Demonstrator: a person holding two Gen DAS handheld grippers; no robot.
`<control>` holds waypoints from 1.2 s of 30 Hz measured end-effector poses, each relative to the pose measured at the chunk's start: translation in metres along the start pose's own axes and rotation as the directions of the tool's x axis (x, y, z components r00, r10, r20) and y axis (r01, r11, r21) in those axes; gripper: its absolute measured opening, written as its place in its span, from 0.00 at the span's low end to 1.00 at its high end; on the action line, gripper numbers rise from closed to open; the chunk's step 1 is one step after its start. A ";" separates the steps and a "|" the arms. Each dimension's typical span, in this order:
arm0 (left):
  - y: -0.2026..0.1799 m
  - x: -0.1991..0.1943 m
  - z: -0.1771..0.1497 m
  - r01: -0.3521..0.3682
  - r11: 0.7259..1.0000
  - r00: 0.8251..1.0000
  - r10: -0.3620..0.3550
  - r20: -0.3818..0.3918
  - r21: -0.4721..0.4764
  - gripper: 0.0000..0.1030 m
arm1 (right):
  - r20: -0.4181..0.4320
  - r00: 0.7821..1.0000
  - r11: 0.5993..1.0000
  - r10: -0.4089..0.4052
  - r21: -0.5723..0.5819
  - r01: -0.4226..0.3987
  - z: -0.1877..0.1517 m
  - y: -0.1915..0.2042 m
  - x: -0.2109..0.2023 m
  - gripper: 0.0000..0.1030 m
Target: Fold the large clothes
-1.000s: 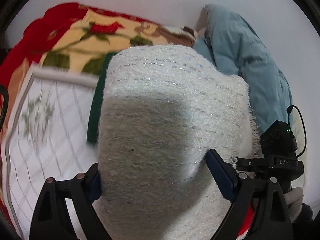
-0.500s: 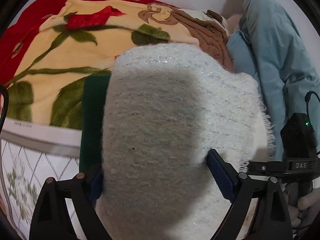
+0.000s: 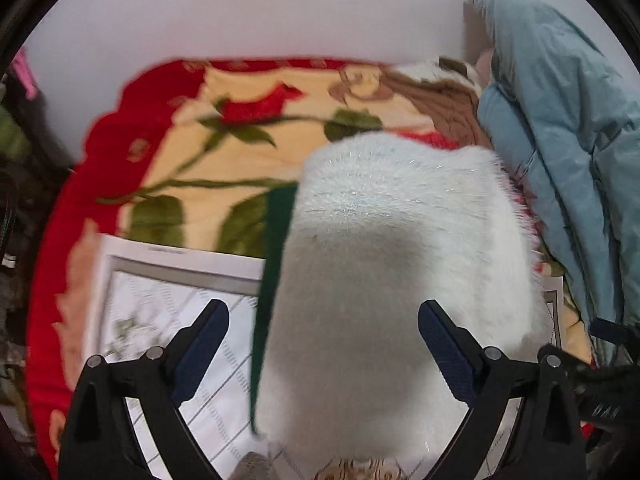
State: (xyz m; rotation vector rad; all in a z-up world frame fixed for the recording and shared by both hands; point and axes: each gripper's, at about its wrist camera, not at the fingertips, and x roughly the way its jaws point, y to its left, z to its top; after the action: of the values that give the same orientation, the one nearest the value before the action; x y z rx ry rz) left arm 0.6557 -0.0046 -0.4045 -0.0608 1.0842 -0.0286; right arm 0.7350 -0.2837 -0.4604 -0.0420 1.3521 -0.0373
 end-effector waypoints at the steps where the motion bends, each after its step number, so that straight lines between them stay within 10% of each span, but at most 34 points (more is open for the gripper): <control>1: -0.001 -0.015 -0.005 -0.011 1.000 1.000 0.011 0.015 0.002 0.94 | 0.020 1.000 1.000 -0.017 0.001 0.017 -0.012 0.000 -0.014 1.00; 11: -0.014 -0.183 -0.051 -0.054 0.998 0.994 0.056 0.096 -0.025 0.95 | 0.193 0.980 0.994 -0.053 0.099 0.034 -0.129 -0.007 -0.192 1.00; 24: -0.032 -0.398 -0.124 -0.051 0.999 0.977 0.051 0.209 -0.005 0.95 | 0.421 0.901 0.993 -0.100 0.104 0.062 -0.275 -0.002 -0.447 1.00; 36: -0.026 -0.494 -0.167 -0.055 0.998 0.970 0.058 0.238 -0.019 0.95 | 0.500 0.862 0.994 -0.087 0.103 0.041 -0.371 0.011 -0.576 1.00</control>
State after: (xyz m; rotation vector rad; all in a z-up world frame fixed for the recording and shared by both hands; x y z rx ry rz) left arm 0.2775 -0.0103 -0.0444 -0.0436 0.8451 0.0358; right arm 0.2483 -0.2463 0.0200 -0.0190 0.8196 -0.1346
